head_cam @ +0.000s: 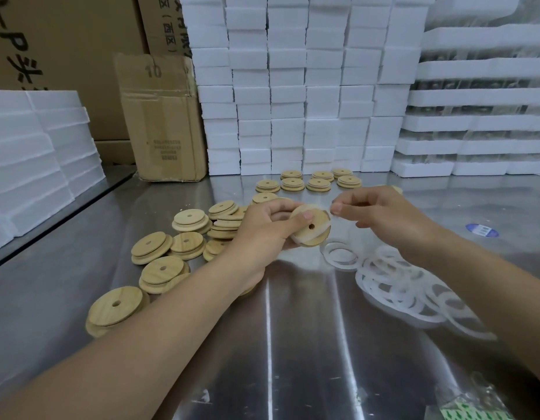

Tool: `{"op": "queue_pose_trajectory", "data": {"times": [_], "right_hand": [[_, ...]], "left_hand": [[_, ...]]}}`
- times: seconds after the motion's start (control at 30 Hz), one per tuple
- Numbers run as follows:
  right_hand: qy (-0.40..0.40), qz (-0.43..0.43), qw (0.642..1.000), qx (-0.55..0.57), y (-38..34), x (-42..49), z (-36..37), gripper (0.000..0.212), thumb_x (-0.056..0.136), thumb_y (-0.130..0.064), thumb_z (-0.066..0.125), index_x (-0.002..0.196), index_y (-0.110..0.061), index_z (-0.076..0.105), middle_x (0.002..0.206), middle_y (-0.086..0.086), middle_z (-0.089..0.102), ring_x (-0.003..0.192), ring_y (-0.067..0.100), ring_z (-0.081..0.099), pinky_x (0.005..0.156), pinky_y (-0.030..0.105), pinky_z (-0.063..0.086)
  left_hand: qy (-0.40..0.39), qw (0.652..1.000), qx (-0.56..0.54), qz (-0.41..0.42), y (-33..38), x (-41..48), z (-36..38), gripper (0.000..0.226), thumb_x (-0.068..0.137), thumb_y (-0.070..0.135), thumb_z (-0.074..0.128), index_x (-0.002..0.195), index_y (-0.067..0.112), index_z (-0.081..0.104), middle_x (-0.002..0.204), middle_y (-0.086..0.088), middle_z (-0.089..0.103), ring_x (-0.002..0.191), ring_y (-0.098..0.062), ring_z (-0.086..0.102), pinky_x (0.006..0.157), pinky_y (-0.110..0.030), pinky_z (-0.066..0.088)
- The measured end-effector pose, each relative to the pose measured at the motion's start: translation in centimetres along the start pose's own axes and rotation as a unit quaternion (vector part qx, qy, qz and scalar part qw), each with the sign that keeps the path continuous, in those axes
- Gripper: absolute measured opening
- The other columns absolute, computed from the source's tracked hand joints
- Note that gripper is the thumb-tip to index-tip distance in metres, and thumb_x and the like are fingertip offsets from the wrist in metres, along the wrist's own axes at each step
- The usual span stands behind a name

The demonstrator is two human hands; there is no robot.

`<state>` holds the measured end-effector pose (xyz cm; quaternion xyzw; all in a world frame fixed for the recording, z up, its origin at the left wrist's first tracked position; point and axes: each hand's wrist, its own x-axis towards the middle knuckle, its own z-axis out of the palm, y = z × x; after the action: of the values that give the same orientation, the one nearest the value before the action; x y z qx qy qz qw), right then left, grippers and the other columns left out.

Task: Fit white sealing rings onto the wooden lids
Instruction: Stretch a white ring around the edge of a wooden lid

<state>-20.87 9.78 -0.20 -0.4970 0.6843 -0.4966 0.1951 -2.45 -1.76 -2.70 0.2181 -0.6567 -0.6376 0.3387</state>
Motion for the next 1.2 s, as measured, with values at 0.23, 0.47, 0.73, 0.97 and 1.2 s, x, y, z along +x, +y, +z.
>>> {"op": "queue_pose_trajectory", "data": {"times": [0.23, 0.47, 0.73, 0.97, 1.2], "right_hand": [[-0.03, 0.016, 0.999, -0.024, 0.8, -0.2, 0.7, 0.026, 0.088, -0.052, 0.078, 0.089, -0.026, 0.08, 0.089, -0.009, 0.078, 0.086, 0.001, 0.069, 0.082, 0.026, 0.052], [0.007, -0.023, 1.0, 0.014, 0.6, -0.4, 2.8, 0.013, 0.093, -0.03, 0.079, 0.092, -0.019, 0.072, 0.09, -0.001, 0.077, 0.085, 0.013, 0.074, 0.07, 0.025, 0.054], [0.083, -0.137, 0.985, -0.058, 0.0, -1.5, 3.8, 0.009, 0.095, -0.03, 0.072, 0.086, -0.027, 0.074, 0.093, -0.012, 0.075, 0.093, 0.007, 0.069, 0.076, 0.028, 0.05], [0.086, -0.064, 0.993, 0.04, -0.9, -0.4, 1.8, 0.012, 0.094, -0.018, 0.077, 0.082, -0.018, 0.078, 0.106, -0.002, 0.076, 0.092, -0.004, 0.067, 0.078, 0.004, 0.045], [0.17, 0.063, 0.977, 0.108, 0.5, 0.9, -3.0, 0.018, 0.098, -0.029, 0.073, 0.1, -0.012, 0.077, 0.107, -0.005, 0.075, 0.108, 0.016, 0.071, 0.088, 0.032, 0.055]], "left_hand": [[0.041, 0.999, -0.029, -0.004, -0.3, 0.1, -0.4, 0.023, 0.097, 0.015, 0.077, 0.118, 0.007, 0.073, 0.108, -0.013, 0.081, 0.107, -0.033, 0.077, 0.096, -0.055, 0.062], [0.05, 0.997, -0.051, -0.003, -0.4, 0.5, -0.5, 0.017, 0.095, 0.012, 0.078, 0.11, 0.012, 0.071, 0.104, -0.01, 0.081, 0.105, -0.031, 0.078, 0.093, -0.057, 0.063], [-0.016, 1.0, 0.014, 0.02, -0.8, 0.3, -0.2, 0.019, 0.095, 0.02, 0.08, 0.112, 0.013, 0.081, 0.101, -0.006, 0.083, 0.091, -0.015, 0.079, 0.082, -0.028, 0.064], [-0.003, 0.999, -0.03, 0.02, -0.4, 0.4, 0.1, 0.025, 0.095, 0.016, 0.079, 0.119, 0.008, 0.078, 0.103, -0.01, 0.083, 0.089, -0.015, 0.079, 0.068, -0.023, 0.061], [0.087, 0.987, -0.131, -0.016, -0.3, 1.2, -2.0, 0.021, 0.096, 0.013, 0.076, 0.117, 0.009, 0.076, 0.114, -0.014, 0.08, 0.112, -0.031, 0.076, 0.093, -0.048, 0.064]]}}
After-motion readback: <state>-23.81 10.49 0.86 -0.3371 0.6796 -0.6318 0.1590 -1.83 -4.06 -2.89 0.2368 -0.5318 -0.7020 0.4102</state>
